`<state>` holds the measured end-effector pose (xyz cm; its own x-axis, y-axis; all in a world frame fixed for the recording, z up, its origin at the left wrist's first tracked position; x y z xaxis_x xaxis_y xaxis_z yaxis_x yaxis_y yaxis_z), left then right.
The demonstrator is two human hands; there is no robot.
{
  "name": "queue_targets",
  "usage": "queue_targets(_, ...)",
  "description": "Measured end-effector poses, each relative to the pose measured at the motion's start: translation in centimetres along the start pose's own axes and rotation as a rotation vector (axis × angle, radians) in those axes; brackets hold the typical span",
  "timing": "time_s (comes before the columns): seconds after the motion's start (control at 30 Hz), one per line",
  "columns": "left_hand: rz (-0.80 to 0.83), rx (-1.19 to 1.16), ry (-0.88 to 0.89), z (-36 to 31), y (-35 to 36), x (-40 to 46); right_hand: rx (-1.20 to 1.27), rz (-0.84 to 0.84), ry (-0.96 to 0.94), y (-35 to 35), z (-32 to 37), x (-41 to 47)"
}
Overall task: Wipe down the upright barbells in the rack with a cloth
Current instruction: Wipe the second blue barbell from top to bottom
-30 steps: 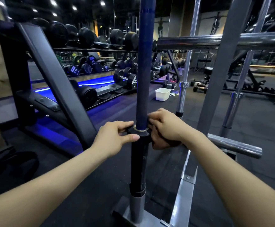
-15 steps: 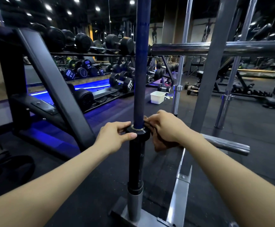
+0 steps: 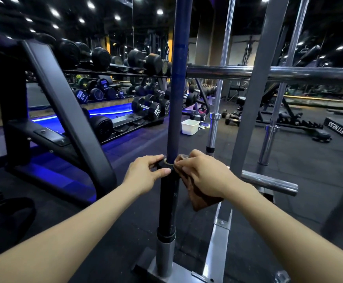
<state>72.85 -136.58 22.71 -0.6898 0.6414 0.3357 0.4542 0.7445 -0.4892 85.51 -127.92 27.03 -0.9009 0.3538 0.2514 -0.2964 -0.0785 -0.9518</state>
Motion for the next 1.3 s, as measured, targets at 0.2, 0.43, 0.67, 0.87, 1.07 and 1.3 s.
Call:
queue_targets(0.2,-0.082,-0.112,0.039,1.4,0.8,-2.4,0.157,0.103,0.034,2.6,-2.6,-2.2)
queue_targets(0.43,-0.086,-0.141,-0.081,5.1,2.7,-3.9,0.814,-0.193,0.353,6.8,-5.5,-1.9)
queue_targets(0.67,-0.042,-0.403,-0.045,6.4,3.9,-4.2,0.806,-0.329,0.366,12.8,-2.9,-0.7)
queue_targets(0.87,0.037,-0.539,-0.079,7.7,5.5,-5.4,0.699,-0.280,0.349,15.2,-3.3,-1.7)
queue_targets(1.07,0.087,-0.594,-0.100,8.5,5.6,-4.8,0.716,-0.478,0.272,10.8,-2.9,0.3)
queue_targets(1.3,0.113,-0.558,-0.073,8.4,5.6,-5.2,0.730,-0.172,0.386,16.9,-3.5,-1.5)
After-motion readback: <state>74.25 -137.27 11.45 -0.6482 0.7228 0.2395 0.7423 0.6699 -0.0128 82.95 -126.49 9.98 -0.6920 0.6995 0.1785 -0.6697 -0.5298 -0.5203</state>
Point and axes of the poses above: each hand's wrist, its own x-axis towards the middle knuckle, its own y-axis out of the palm, z = x × y, the point moved 8 cm from there along x, towards the middle knuckle, and after that the axes turned 5 degrees about y, right-handed, at the moved point
